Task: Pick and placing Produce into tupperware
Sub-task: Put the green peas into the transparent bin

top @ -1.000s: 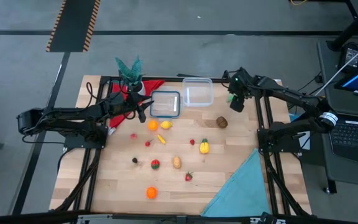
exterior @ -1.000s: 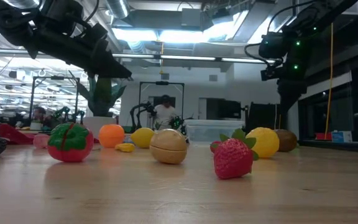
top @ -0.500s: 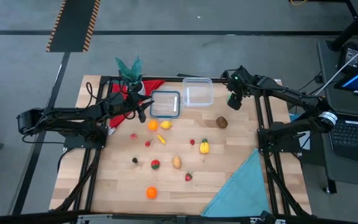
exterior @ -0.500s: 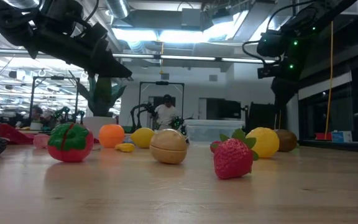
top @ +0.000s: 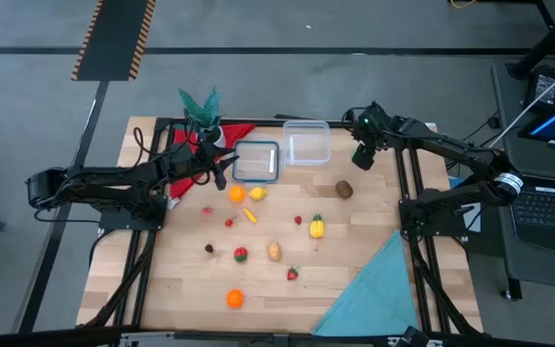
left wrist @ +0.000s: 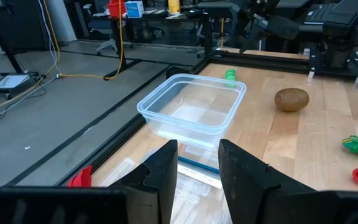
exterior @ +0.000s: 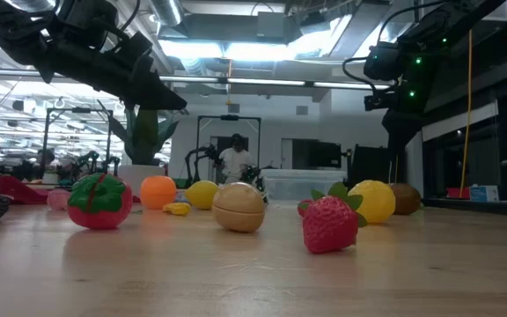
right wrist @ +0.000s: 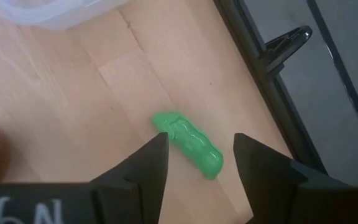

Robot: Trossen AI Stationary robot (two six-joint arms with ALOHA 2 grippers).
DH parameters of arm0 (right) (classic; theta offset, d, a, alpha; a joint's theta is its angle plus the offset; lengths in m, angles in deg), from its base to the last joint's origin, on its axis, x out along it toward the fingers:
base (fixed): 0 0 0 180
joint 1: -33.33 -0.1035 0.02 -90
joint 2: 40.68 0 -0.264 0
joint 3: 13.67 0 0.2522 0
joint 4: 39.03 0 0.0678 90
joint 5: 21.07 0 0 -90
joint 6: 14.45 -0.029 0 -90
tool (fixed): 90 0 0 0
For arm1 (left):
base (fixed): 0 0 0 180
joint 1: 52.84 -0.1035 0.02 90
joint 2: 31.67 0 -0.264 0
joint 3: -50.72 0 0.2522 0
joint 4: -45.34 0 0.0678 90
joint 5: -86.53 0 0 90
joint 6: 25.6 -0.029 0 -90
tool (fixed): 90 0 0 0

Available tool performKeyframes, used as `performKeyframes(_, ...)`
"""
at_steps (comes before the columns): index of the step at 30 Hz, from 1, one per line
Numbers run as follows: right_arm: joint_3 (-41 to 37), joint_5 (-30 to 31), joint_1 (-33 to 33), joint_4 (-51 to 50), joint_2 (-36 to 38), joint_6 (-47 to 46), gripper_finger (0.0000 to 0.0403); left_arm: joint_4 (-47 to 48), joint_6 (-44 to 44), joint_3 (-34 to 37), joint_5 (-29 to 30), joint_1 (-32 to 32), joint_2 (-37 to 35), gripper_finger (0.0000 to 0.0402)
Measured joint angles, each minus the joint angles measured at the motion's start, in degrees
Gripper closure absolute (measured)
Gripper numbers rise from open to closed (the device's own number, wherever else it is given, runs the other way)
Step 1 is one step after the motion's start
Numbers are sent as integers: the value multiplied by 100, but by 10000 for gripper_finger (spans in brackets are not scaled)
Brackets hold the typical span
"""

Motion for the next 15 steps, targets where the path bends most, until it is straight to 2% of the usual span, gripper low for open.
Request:
performKeyframes(5,0,-19,0,-44,0,22,208,2,0,0,0,0,0,292)
performKeyframes(11,0,-18,0,28,0,424,140,4,0,0,0,0,0,292)
performKeyframes(15,0,-15,-2,26,2,461,111,4,0,0,0,0,0,292)
